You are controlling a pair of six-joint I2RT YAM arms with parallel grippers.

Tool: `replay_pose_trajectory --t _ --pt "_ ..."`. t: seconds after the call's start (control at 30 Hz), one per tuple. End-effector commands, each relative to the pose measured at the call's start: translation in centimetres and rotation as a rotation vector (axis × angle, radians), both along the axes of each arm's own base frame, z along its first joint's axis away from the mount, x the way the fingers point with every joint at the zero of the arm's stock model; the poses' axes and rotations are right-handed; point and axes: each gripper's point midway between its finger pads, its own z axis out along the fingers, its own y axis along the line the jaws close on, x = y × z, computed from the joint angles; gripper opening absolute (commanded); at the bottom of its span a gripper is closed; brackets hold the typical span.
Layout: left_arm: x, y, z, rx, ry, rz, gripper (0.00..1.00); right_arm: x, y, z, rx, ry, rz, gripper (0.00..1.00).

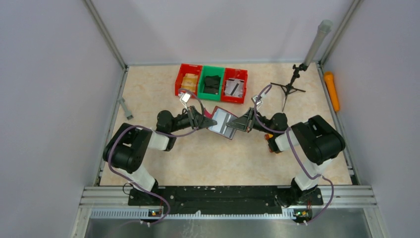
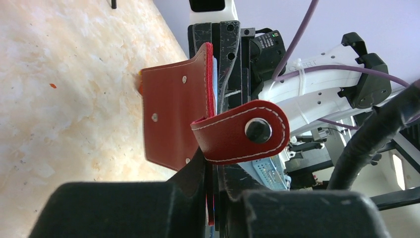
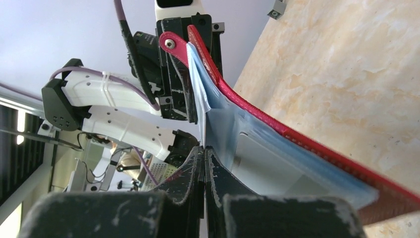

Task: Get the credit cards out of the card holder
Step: Remove the credit card from the card holder.

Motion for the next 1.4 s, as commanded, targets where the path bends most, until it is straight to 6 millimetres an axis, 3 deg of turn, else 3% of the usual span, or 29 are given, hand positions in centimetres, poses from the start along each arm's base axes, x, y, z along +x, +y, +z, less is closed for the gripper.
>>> replay_pose_trajectory --t 0.0,0.13,0.5,0.67,0.77,0.87,1.0,1.37 --pt "0.1 0.0 2.2 -0.020 -0.113 0.007 0.07 0.0 -0.2 2.2 0.057 -0.126 -0.004 0.00" --pt "0.1 0.3 2.3 -0.028 -0.111 0.015 0.00 0.3 -0.6 2.0 0.062 -0.109 -0.017 0.00" --pt "0.3 0.9 2.5 -0.038 -0.108 0.029 0.00 0.8 -1.1 1.3 0.048 -0.095 -0.042 0.00" --pt "0.4 0.9 2.3 -0.039 -0.102 0.029 0.11 0.8 -1.2 1.3 0.049 -0.095 -0.044 0.00" --pt "0.4 0.8 2.3 -0.042 -0.101 0.027 0.01 0.8 -1.2 1.5 0.052 -0.098 -0.042 0.00" --pt "0.4 0.8 2.3 -0.050 -0.096 0.023 0.00 0.7 -1.1 1.5 0.054 -0.100 -0.040 0.18" --pt "0.1 0.5 2.5 -0.076 -0.093 -0.004 0.00 0.4 -0.5 1.4 0.050 -0.103 -0.022 0.31" --pt "0.5 -0.1 1.5 -0.021 -0.078 0.007 0.01 -0.7 0.7 2.2 0.069 -0.136 0.034 0.33"
